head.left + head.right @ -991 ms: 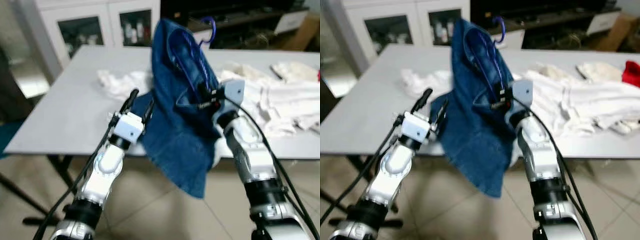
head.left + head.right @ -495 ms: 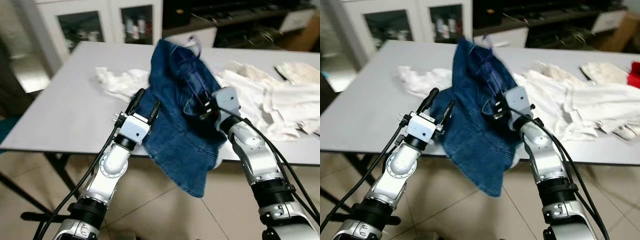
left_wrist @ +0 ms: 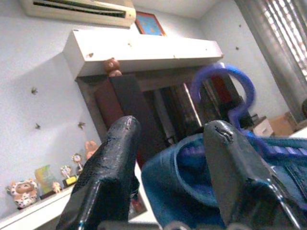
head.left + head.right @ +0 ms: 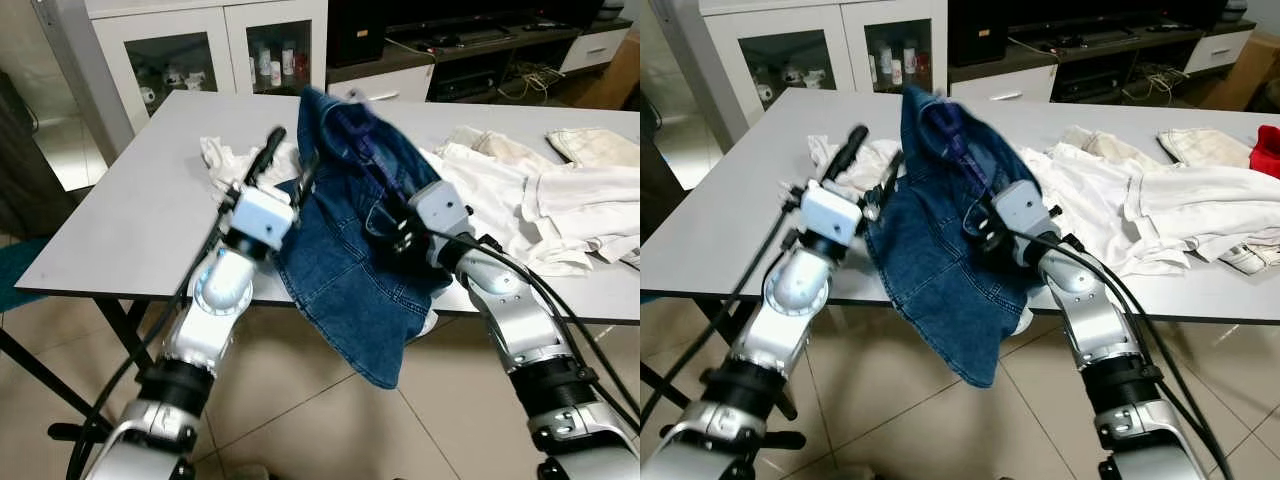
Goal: Hang hanger
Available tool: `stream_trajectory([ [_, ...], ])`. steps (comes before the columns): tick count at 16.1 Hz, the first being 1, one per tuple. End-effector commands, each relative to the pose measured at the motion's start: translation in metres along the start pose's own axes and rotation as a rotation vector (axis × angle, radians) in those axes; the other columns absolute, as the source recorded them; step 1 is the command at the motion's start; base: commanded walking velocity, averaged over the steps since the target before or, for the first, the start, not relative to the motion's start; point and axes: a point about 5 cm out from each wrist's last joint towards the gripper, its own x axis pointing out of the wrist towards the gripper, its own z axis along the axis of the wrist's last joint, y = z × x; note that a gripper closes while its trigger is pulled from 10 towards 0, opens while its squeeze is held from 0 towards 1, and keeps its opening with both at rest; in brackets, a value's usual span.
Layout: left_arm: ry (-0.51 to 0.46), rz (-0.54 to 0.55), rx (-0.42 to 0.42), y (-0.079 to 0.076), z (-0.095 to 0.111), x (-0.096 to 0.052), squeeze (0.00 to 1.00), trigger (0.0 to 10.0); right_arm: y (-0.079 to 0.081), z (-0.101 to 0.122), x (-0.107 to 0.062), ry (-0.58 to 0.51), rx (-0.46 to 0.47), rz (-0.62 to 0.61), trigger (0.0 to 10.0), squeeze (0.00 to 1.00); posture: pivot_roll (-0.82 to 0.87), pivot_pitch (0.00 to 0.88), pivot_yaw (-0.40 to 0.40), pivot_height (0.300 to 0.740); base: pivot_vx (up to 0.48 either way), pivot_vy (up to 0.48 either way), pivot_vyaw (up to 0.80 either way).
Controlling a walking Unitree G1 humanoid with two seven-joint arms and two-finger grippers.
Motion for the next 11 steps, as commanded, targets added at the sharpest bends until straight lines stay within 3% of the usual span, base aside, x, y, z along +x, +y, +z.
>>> stream_trajectory([
  [1, 0.009, 0.02, 0.006, 0.007, -0.002, 0.005, 0.0, 10.0, 0.002, 0.003, -0.002, -0.026, -0.049, 0.051, 10.0, 0.0, 0.11, 0.0, -0.002, 0.74, 0.0, 0.0, 0.0],
  [8, 0.08, 0.042, -0.008, 0.007, -0.015, 0.001, 0.0, 10.0, -0.002, 0.034, -0.021, -0.26, -0.086, 0.182, 10.0, 0.0, 0.1, 0.0, -0.019, 0.74, 0.0, 0.0, 0.0],
  [11, 0.097, 0.064, 0.0, 0.01, -0.018, -0.001, 0.0, 10.0, -0.003, 0.034, -0.029, -0.28, -0.086, 0.225, 10.0, 0.0, 0.1, 0.0, -0.028, 0.74, 0.0, 0.0, 0.0],
])
